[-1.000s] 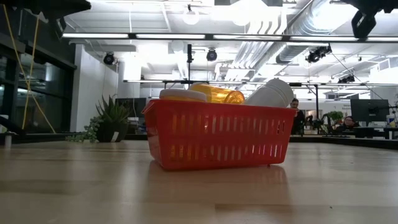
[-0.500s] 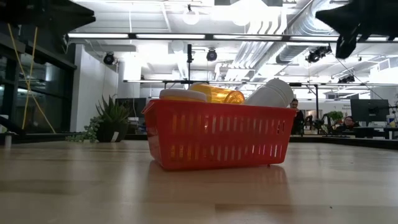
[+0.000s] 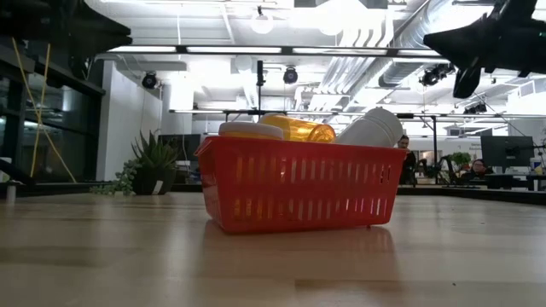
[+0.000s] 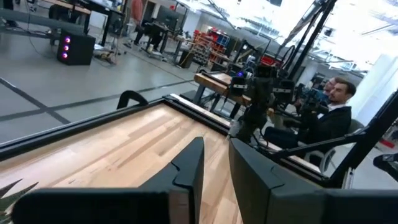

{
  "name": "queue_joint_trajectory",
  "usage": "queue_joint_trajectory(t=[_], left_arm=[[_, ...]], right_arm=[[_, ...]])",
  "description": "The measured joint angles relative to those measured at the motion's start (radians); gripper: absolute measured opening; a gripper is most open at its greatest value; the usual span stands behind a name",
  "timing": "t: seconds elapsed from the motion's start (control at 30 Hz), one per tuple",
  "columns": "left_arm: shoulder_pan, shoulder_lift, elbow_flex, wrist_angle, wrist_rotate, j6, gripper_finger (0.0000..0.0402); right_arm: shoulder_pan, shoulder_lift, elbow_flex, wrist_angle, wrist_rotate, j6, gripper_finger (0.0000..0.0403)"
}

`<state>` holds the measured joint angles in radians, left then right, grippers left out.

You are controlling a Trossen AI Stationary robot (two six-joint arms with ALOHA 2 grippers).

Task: Pick and place pill bottles into a basket
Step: Return to Home Position

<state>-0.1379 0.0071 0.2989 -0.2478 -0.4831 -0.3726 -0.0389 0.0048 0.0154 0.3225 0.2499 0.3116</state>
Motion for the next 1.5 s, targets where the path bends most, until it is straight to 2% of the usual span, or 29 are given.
queue_joint_trajectory(t=[0.23, 0.6, 0.7, 0.83, 0.93, 1.03, 1.3, 1.43, 1.5], left_arm=[[0.000, 0.000, 0.000, -0.068, -0.009, -0.024, 0.0110], [0.000, 0.000, 0.000, -0.044, -0.051, 0.029, 0.0110], [0.000, 0.000, -0.016, 0.094, 0.028, 0.091, 0.0107], [0.000, 0.000, -0.141, 0.384, 0.170, 0.160, 0.0102], [0.000, 0.000, -0.239, 0.541, 0.193, 0.161, 0.0098], [0.000, 0.000, -0.286, 0.647, 0.193, 0.178, 0.0093], [0.000, 0.000, -0.286, 0.652, 0.209, 0.235, 0.0066], [0.000, 0.000, -0.286, 0.594, 0.157, 0.218, 0.0052], [0.000, 0.000, -0.286, 0.518, 0.097, 0.165, 0.0046]], right_arm=[[-0.040, 0.000, 0.000, -0.054, -0.069, 0.064, 0.0000], [-0.080, 0.000, 0.000, -0.048, -0.073, 0.131, 0.0000], [-0.081, 0.000, 0.000, -0.048, -0.073, 0.137, 0.0000], [-0.081, 0.000, 0.001, -0.048, -0.056, 0.137, 0.0000], [-0.081, 0.000, 0.001, -0.048, -0.051, 0.137, 0.0000], [-0.081, 0.000, 0.001, -0.048, -0.051, 0.159, 0.0000], [-0.080, 0.000, 0.001, -0.048, -0.074, 0.127, 0.0000], [-0.080, 0.000, 0.002, -0.049, -0.074, 0.087, 0.0000], [-0.080, 0.000, 0.002, -0.059, -0.074, 0.083, 0.0000]])
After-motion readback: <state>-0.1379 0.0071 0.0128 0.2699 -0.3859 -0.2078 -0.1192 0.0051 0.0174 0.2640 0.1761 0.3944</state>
